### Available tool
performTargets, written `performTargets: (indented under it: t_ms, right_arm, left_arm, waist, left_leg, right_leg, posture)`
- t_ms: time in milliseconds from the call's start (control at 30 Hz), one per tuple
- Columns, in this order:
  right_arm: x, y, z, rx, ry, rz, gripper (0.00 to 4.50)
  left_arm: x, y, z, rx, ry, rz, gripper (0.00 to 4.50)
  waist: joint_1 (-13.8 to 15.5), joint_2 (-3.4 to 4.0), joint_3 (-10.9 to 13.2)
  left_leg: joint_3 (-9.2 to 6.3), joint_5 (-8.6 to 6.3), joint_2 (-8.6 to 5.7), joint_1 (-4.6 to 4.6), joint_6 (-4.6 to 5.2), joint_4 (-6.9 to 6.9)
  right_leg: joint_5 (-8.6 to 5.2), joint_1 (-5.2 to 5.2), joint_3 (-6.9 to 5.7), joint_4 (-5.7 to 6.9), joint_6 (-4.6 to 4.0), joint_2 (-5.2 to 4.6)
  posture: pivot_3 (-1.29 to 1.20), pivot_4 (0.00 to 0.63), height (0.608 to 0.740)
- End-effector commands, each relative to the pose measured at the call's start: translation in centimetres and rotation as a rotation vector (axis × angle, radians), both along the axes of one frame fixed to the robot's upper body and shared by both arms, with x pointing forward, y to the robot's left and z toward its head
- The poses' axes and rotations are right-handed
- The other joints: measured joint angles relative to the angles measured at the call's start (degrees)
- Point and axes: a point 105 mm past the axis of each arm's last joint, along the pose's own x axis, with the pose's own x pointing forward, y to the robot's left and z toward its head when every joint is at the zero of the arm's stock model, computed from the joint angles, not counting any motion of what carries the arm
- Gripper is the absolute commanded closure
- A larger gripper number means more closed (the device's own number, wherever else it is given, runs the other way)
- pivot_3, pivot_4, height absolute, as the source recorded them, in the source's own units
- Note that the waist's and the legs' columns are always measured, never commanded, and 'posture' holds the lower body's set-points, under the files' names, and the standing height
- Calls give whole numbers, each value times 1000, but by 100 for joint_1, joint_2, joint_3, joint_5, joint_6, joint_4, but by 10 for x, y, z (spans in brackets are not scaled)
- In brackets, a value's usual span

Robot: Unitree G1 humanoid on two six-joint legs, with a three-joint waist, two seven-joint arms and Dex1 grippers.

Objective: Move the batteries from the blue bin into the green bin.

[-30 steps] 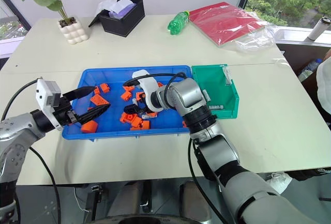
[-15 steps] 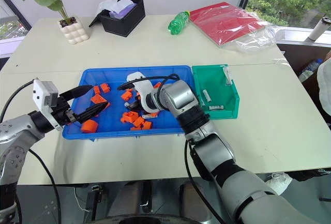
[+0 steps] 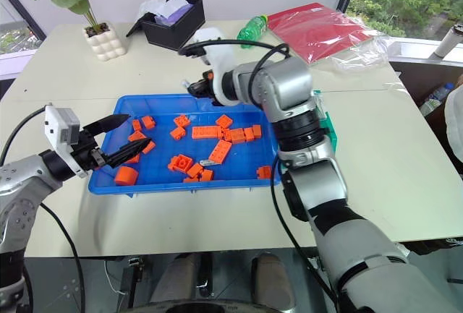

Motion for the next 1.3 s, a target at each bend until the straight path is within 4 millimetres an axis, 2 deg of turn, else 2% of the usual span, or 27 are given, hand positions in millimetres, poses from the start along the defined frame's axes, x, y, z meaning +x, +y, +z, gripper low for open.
performTargets:
  t_ms: [33,200,267,500,667,833,900,967,1133,1167,1233,1300]
  right_arm:
    - [1,-39,11,-27,-57,-74,4433]
    - [0,-95,3,-120,-64,-191,4433]
    - [-2,-110,4,-131,-61,-226,4433]
    - [-16,-142,7,-148,-61,-321,4433]
    - [-31,-161,-9,-180,-19,-366,4433]
    - [-37,-174,-21,-193,3,-416,4433]
    - [-38,-177,-25,-194,8,-426,3397]
    - [-39,-179,-27,-199,7,-429,2638]
    - [-36,-188,-28,-248,-32,-454,267]
    - [-34,-190,-27,-267,-51,-456,88]
    - [-29,-195,-20,-317,-125,-462,88]
    - [-13,-189,9,-283,-248,-492,88]
  left_arm:
    - [-1,-9,7,-3,-32,-60,0]
    - [-1,-17,7,6,-17,-124,0]
    - [1,-18,7,7,-14,-132,0]
    - [8,-18,8,0,-19,-151,0]
    - [13,-22,22,-49,-43,-194,0]
    - [15,-25,24,-46,-46,-218,0]
    - [16,-27,26,-48,-49,-227,0]
    - [16,-28,26,-47,-51,-231,0]
    - [17,-28,26,-44,-52,-231,0]
    - [17,-28,26,-44,-52,-230,0]
    - [16,-28,26,-43,-52,-228,0]
    - [17,-26,25,-38,-51,-219,0]
  waist:
    - [8,0,0]
    - [4,1,0]
    - [-15,2,1]
    - [10,2,2]
    - [83,0,3]
    - [119,0,3]
    - [130,0,3]
    - [144,0,3]
    - [154,0,3]
    - [155,0,3]
    - [147,0,3]
    - [120,1,3]
  left_leg:
    - [0,0,0,0,0,1]
    - [1,0,-1,0,0,-2]
    - [2,0,0,0,0,-3]
    - [7,0,4,2,1,-7]
    - [7,0,0,0,3,3]
    - [7,0,2,2,3,3]
    - [6,1,2,3,4,3]
    - [6,1,2,2,4,4]
    - [6,1,2,2,4,6]
    - [6,1,2,2,4,7]
    - [6,1,2,2,4,7]
    - [6,1,2,3,4,10]
  right_leg:
    - [0,1,0,-1,0,0]
    - [0,3,0,-5,0,0]
    - [0,1,1,-6,0,2]
    - [0,-2,5,-5,0,6]
    - [0,7,4,-10,0,0]
    - [0,6,5,-9,0,4]
    - [0,6,5,-8,0,6]
    - [0,7,5,-9,0,6]
    - [0,8,5,-9,0,5]
    - [0,8,4,-9,0,5]
    - [0,8,5,-9,0,6]
    - [0,8,5,-8,1,8]
  posture:
    - [0,150,740]
    - [0,150,740]
    - [0,150,740]
    - [0,150,740]
    - [0,150,740]
    - [0,150,740]
    - [0,150,740]
    - [0,150,740]
    - [0,150,740]
    - [0,150,740]
    - [0,150,740]
    - [0,150,740]
